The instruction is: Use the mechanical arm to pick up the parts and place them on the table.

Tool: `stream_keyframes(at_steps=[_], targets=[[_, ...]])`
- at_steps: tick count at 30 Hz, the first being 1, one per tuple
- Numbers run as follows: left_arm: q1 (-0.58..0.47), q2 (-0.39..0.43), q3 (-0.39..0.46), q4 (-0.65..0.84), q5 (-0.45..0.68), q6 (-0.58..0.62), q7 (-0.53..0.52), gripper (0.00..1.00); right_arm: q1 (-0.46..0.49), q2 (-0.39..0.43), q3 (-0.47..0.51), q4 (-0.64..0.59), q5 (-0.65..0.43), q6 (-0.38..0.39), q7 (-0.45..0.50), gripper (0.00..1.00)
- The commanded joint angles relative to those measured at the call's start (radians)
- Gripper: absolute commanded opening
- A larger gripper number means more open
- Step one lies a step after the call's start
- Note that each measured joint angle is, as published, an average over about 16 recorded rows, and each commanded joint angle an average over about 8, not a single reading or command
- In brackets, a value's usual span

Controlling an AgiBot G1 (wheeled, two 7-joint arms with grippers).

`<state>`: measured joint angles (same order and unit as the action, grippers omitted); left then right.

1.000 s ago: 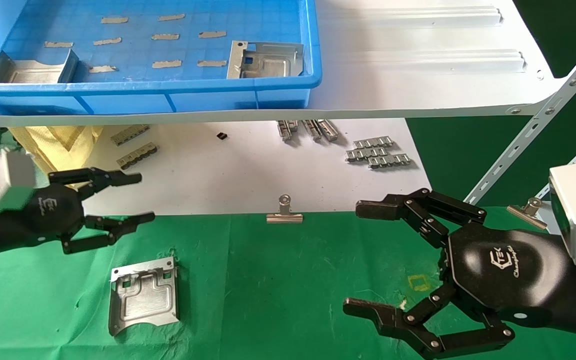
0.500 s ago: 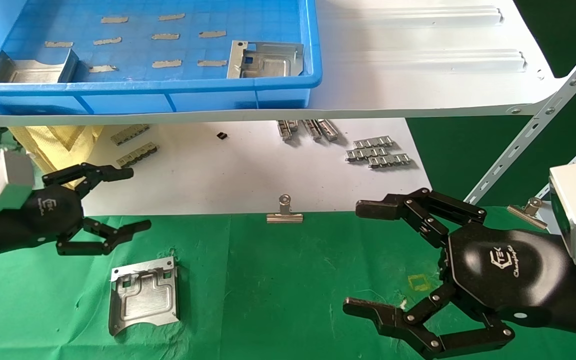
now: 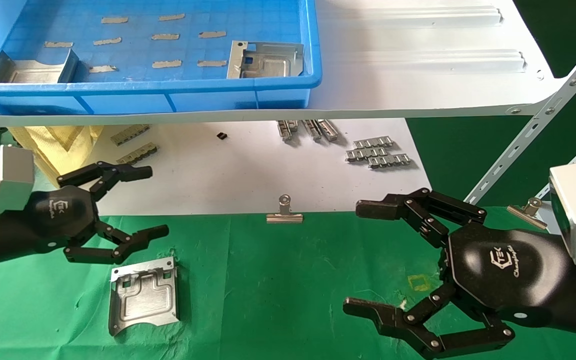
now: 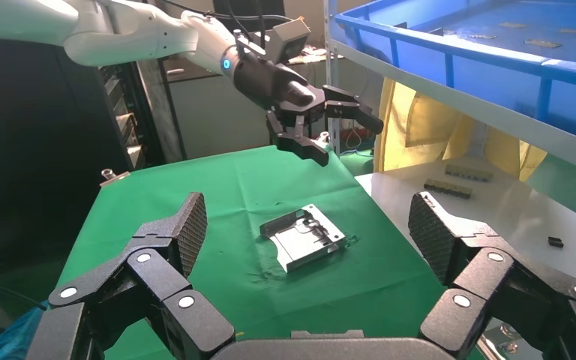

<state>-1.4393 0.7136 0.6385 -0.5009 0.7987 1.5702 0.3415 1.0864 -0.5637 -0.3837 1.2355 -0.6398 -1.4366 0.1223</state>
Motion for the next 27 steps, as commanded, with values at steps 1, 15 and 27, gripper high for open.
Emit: stream_keyframes(at_steps=[1, 15, 27], targets=[[0.017, -0.005, -0.016, -0.036, -0.003, -0.003, -0.024, 1.0, 0.0, 0.0, 0.0, 0.0, 0.0, 0.0, 0.0, 1.0], [0.134, -0.038, -0.132, -0.288, -0.025, -0.027, -0.194, 1.0, 0.0, 0.0, 0.0, 0.0, 0.0, 0.0, 0.0, 1.0], [0.234, -0.066, -0.231, -0.503, -0.044, -0.048, -0.34, 1.0, 0.0, 0.0, 0.0, 0.0, 0.0, 0.0, 0.0, 1.0]])
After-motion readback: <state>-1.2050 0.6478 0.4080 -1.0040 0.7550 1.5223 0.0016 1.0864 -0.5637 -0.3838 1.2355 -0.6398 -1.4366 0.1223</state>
